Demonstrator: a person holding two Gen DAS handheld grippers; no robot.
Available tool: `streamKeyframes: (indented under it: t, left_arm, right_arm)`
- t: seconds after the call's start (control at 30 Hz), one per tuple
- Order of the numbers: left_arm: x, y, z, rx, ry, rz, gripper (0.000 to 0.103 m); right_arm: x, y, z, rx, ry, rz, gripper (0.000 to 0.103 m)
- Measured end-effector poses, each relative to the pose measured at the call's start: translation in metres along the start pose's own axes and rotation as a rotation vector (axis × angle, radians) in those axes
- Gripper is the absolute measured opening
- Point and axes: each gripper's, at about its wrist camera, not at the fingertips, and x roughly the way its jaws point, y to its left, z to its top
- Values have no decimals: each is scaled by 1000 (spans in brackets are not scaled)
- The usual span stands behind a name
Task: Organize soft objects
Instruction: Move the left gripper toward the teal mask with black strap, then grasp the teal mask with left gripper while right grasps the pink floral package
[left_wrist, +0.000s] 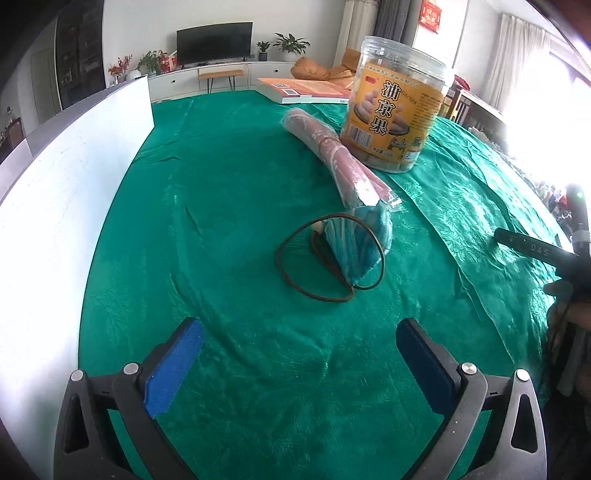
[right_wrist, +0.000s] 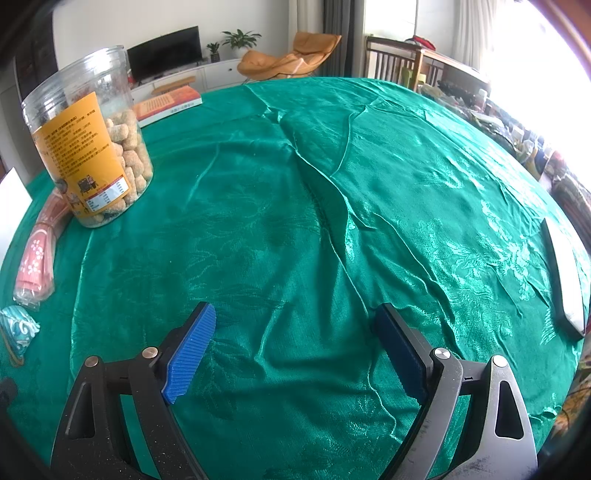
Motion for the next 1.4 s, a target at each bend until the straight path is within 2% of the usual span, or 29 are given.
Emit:
streamKeyframes:
  t: [0.17,0.23,0.4,0.53,0.63,0.77,0.93,1.07,1.4]
  left_arm:
    - [10,1,13,-15,22,44,103]
    - [19,3,18,-35,70,16,103]
    - [15,-15,21,41,51,-51,103]
    - [33,-31,30,73,67,10,103]
    - [47,-36,39,67,50,93,103]
    - [49,-26,44,21,37,135,103]
    - [52,4,52,-67,41,180,103]
    - [56,18,56,-93,14,202,103]
    - [58,21,57,-95,13,208,103]
  right_arm:
    - [0,0,0,1,0,0,90]
    - [0,0,0,1,-1,0,90]
    - [0,-1,0,0,-1,-1,90]
    - [-1,-1,0,1,-1,-1,91]
    - [0,-1,1,1,-1,-1,91]
    - [-1,-1,1,0,-1,-1,91]
    - [-1,-1,1,0,-2,-1,91]
    - [-1,-2,1,0,-2,-1,91]
    - [-1,-2,1,0,-3,-2,91]
